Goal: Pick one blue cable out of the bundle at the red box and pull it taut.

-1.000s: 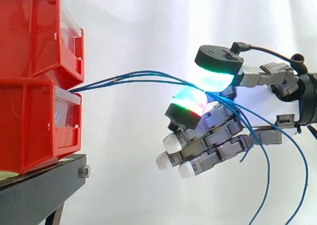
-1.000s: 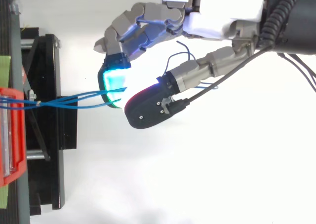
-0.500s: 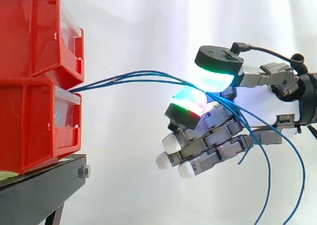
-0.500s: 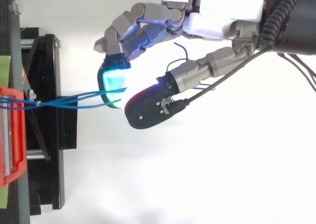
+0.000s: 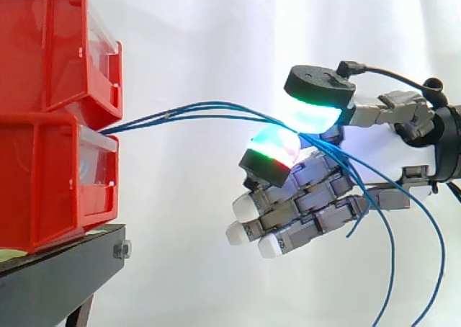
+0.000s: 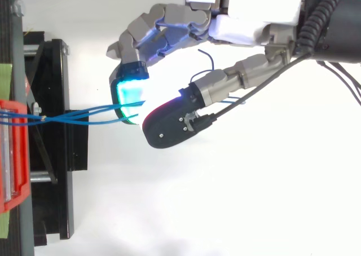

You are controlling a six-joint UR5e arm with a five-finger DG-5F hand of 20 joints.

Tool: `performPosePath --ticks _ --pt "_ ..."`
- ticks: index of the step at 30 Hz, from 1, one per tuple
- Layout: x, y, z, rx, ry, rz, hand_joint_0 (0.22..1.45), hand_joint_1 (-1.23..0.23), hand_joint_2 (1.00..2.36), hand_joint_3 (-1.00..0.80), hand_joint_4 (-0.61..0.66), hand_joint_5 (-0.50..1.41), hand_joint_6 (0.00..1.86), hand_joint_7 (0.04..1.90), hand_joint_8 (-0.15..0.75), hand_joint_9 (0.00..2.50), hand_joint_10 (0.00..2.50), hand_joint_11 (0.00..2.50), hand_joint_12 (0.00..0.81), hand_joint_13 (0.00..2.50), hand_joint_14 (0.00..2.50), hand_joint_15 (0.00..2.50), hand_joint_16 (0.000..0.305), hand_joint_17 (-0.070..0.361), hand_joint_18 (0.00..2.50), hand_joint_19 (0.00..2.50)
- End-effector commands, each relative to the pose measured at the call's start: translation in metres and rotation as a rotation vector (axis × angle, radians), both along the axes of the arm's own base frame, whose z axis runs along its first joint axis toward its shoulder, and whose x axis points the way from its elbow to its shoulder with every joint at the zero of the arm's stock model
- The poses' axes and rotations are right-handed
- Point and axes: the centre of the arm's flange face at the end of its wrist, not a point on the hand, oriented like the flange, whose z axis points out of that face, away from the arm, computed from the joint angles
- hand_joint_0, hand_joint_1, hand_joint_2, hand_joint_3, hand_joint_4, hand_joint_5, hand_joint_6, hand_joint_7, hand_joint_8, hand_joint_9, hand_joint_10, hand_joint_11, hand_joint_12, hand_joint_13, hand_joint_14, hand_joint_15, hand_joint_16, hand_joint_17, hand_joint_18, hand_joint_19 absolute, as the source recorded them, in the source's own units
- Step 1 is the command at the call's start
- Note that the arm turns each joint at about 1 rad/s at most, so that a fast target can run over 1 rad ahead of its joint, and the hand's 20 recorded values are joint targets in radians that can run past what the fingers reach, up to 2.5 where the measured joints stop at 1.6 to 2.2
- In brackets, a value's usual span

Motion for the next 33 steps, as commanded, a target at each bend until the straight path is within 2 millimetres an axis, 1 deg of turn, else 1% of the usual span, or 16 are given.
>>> performPosePath --ticks 1,9,11,16,22,23,28,30,31,33 --pt "0.0002 0.0010 0.0008 0.000 -0.001 0.002 0.76 -0.93 1.02 -0.30 -0.08 -0.21 0.85 1.02 0.249 0.54 0.01 0.30 0.369 0.23 0.00 0.08 0.057 0.128 0.27 0.14" --pt "0.0001 -0.0001 -0.0003 0.000 0.000 0.000 0.75 -0.95 1.01 -0.37 -0.05 -0.21 0.85 1.00 0.242 0.53 0.01 0.30 0.369 0.23 0.00 0.08 0.057 0.127 0.28 0.13" --pt "0.0001 -0.0002 -0.0003 0.000 0.000 -0.001 0.72 -0.97 1.01 -0.42 -0.04 -0.21 0.85 1.00 0.240 0.53 0.01 0.30 0.368 0.23 0.00 0.09 0.056 0.127 0.28 0.14" --pt "0.0001 -0.0001 -0.0003 0.000 0.000 0.000 0.65 -0.94 1.00 -0.50 -0.01 -0.21 0.84 0.99 0.245 0.53 0.01 0.31 0.371 0.22 0.00 0.09 0.057 0.127 0.26 0.16" --pt "0.0003 0.0007 -0.0003 0.000 0.000 -0.001 0.59 -0.89 1.00 -0.50 0.01 -0.21 0.83 1.01 0.256 0.55 0.01 0.31 0.375 0.22 0.00 0.11 0.057 0.129 0.23 0.18" --pt "0.0001 0.0007 0.0008 0.000 -0.001 -0.001 0.56 -0.88 1.00 -0.50 0.02 -0.20 0.83 1.00 0.261 0.55 0.01 0.31 0.380 0.23 0.00 0.11 0.058 0.131 0.24 0.19" --pt "0.0003 0.0007 -0.0003 0.000 0.000 -0.001 0.51 -0.83 1.00 -0.50 0.04 -0.19 0.83 1.01 0.289 0.58 0.01 0.31 0.392 0.23 0.00 0.12 0.061 0.137 0.24 0.20" --pt "0.0003 0.0007 -0.0003 0.000 0.000 -0.001 0.51 -0.81 1.00 -0.50 0.04 -0.19 0.83 1.02 0.292 0.59 0.01 0.32 0.394 0.24 0.00 0.13 0.061 0.138 0.24 0.21" --pt "0.0003 0.0007 -0.0003 0.000 0.000 -0.001 0.53 -0.78 1.00 -0.50 0.04 -0.19 0.83 1.04 0.289 0.60 0.01 0.32 0.389 0.24 0.00 0.12 0.060 0.135 0.24 0.22" --pt "0.0001 -0.0004 -0.0003 -0.002 0.000 -0.003 0.56 -0.73 1.01 -0.42 0.04 -0.18 0.83 1.06 0.287 0.63 0.01 0.32 0.381 0.25 0.00 0.13 0.059 0.132 0.24 0.22"
